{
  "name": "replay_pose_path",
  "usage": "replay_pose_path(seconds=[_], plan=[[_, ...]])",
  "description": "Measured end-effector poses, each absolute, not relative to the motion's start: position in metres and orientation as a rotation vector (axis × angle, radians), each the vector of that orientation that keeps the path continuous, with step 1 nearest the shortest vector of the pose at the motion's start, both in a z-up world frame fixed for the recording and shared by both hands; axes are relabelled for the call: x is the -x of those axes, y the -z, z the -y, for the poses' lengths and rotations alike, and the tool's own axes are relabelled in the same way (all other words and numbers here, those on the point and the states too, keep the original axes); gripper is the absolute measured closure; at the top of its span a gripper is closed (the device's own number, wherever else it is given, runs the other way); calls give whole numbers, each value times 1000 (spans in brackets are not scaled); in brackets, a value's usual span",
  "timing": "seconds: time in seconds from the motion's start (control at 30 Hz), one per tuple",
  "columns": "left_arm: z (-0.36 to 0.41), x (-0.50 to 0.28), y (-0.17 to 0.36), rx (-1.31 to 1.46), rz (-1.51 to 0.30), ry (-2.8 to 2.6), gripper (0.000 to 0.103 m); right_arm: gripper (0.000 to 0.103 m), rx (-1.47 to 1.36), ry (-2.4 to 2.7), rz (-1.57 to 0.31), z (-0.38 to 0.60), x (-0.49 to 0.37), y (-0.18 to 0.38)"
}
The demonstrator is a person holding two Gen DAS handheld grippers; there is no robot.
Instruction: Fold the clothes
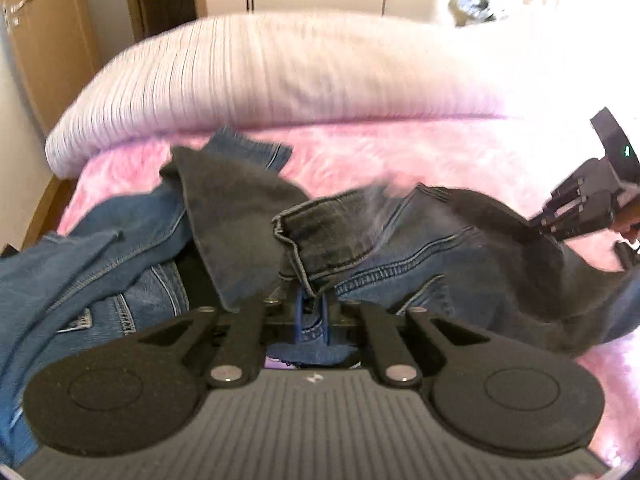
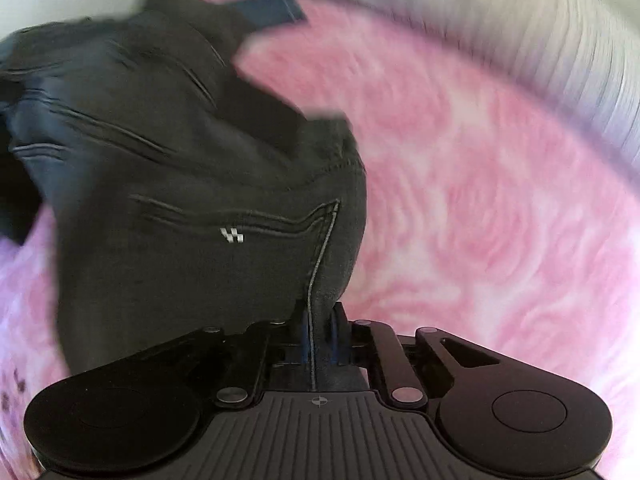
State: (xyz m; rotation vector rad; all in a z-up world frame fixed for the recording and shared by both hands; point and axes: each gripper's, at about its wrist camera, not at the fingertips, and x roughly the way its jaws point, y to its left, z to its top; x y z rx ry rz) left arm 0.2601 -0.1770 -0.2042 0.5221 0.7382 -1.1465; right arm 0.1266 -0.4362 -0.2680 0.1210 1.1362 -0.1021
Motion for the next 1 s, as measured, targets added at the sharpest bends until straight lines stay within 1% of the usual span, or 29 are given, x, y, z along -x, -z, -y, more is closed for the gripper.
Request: replay_pose_path(seconds=[0.1,0.23,0.4,0.5,0.53,0.67,0.7,0.73,0.77,0.8,0.83,0.87,0.9,1.0], plan=[[164,-232,164,-500,-689,1149,98,96,-82,84,-990,433,-119,202],[145,-180,88,-441,-582,1112,98,96,47,0,-776,431,-130,99],[116,-81,-34,-374,-370,1087,98,96,175,-76,-465,425,-110,-49],[126,-18,-73,-398,-273,1169,98,96,244,-90,-289,422,-83,-127],[129,3,-85,-407,-241,1199,98,95,248,-76,-260,426,-70,-140],[145,86,-133,-442,-110,1314,98,93,234,0,-181,451,-18,-172],[149,107,-145,-450,-77,1343,98,89,230,19,-161,458,-5,-180],[163,121,-141,-454,-89,1395,97,81,226,56,-179,467,7,-172],[180,133,-132,-455,-115,1455,97,76,221,101,-211,478,18,-158],[197,146,-123,-456,-142,1515,96,65,216,147,-244,489,30,-144],[209,151,-108,-472,-182,1547,94,60,200,205,-293,502,40,-123],[220,154,-90,-494,-227,1570,92,59,173,257,-345,513,50,-101],[231,157,-73,-515,-273,1592,86,57,130,311,-410,524,63,-76],[264,165,-21,-578,-410,1656,84,55,-38,452,-602,543,123,0]])
